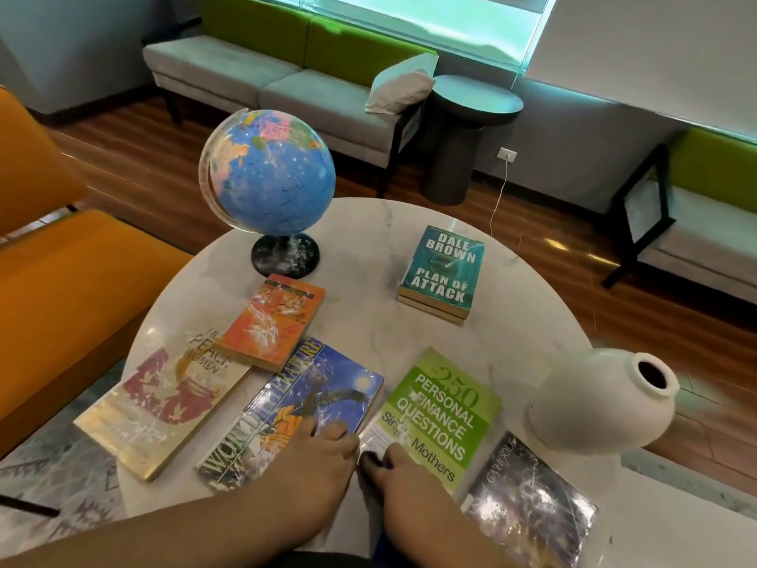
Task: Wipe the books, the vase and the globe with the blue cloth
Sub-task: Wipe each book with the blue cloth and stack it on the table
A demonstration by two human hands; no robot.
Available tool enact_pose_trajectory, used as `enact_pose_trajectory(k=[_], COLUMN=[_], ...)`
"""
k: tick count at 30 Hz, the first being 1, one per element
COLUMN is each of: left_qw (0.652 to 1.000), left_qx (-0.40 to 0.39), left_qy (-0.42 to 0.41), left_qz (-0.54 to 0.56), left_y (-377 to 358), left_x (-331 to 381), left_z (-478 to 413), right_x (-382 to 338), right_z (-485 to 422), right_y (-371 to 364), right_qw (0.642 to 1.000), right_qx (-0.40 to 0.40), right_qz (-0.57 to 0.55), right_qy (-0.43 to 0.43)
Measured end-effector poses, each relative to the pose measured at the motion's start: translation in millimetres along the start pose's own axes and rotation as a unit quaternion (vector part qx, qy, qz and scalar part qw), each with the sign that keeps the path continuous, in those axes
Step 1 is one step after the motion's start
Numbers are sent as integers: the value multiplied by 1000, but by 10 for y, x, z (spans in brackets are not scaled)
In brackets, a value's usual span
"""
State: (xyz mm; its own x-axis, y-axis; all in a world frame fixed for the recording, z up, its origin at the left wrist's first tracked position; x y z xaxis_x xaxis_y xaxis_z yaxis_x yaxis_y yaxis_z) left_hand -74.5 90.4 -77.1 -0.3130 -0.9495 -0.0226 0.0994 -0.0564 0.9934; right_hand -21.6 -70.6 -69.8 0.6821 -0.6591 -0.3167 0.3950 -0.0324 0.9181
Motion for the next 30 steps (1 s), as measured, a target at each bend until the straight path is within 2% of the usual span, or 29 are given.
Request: enact_pose_trajectory(k=[1,5,6,9,11,14,15,17,19,25,28,30], left_qw=[1000,999,999,999,999,999,999,998,996,994,994,993], left_qx=[9,32,33,17,15,-13,-29,-52,-87,-100,-104,-108], left_qy=[-4,-21,-19,-25,-28,-17,-17,-16,-17,-26,-29,-26], left_qz=[-9,-21,-25,-39,-37,-26,-27,-25,-27,-23,-33,-26], left_y=[-15,92,113,105,77,128,154,163,206,258,220,213], left_x=[-4,8,20,40,23,16,28,37,47,72,73,68], left_z=[-6,-61,-68,-87,-87,-86,-98,-159,-218,-291,-291,-290], right_x=[-31,94,76,41,171,290,311,210,196,379,385,483], right_z=[-22,-152,-129,42,72,61,56,89,148,71,98,67], right_y=[0,43,58,24,-25,66,59,51,45,117,-7,25], right_qw=[1000,991,990,998,995,976,976,989,993,978,994,995], right_qx=[6,78,62,-20,-6,65,50,-6,-21,52,-8,13], right_qz=[0,-67,-93,-33,-65,-135,-134,-83,-63,-111,-47,-46], right_qy=[28,-83,-85,-44,-70,-156,-162,-124,-95,-171,-93,-92])
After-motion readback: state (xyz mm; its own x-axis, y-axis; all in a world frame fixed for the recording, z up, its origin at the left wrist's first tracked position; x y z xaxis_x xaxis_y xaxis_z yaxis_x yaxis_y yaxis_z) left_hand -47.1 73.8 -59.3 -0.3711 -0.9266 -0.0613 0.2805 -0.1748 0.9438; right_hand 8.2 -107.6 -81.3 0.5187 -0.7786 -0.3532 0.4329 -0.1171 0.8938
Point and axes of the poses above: each hand's wrist, its own z-axis away from the middle knuckle, its own y-axis out of the back of the hand, x = y × z, the point moved 1 cm from there along -z, towards the middle knuckle, and after that the axes turned 3 degrees about x, right-handed, at the moved point
